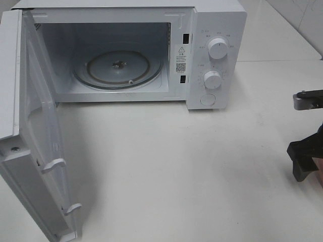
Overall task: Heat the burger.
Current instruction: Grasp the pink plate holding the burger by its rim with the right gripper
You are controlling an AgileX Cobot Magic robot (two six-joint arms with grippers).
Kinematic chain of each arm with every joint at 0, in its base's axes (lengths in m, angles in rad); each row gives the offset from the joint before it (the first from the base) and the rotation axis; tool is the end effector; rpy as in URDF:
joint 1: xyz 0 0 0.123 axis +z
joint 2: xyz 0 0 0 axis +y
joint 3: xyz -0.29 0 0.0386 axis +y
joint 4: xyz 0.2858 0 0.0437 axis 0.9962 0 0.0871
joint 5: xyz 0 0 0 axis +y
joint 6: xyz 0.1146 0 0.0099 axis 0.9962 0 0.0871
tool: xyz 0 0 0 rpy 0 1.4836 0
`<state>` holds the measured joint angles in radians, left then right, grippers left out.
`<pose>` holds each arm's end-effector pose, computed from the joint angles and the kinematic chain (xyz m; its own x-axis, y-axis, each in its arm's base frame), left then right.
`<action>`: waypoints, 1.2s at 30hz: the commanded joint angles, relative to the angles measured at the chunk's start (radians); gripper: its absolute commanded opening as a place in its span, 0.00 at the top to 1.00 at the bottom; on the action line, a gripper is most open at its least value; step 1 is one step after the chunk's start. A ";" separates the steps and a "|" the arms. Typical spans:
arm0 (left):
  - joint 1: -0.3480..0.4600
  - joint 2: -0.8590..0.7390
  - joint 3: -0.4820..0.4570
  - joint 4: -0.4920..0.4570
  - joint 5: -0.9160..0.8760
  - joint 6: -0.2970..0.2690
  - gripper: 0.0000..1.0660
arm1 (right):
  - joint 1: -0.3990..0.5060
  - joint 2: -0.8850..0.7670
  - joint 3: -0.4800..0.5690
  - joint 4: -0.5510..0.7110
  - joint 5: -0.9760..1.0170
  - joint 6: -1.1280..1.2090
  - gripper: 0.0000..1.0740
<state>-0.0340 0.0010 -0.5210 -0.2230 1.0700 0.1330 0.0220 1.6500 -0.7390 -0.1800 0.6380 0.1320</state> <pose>0.0370 -0.0236 0.2924 -0.4314 0.0388 -0.9013 0.2184 0.9738 -0.0627 0.2845 -0.0060 0.0964 -0.9927 -0.0349 -0.1151 -0.0225 0.9940 -0.1074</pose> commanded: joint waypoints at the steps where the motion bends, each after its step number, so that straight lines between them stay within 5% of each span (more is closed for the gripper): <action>1: 0.003 0.000 0.003 -0.003 0.004 -0.001 0.06 | -0.024 0.015 -0.004 -0.013 -0.016 0.013 0.11; 29: 0.003 0.000 0.003 -0.003 0.004 -0.001 0.06 | -0.033 0.145 -0.004 -0.006 -0.101 0.013 0.20; 36: 0.003 0.000 0.003 -0.003 0.004 -0.001 0.06 | -0.033 0.145 -0.004 -0.010 -0.094 0.025 0.43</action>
<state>-0.0340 0.0020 -0.5210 -0.2230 1.0700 0.1330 -0.0030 1.7900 -0.7420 -0.1790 0.5390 0.1390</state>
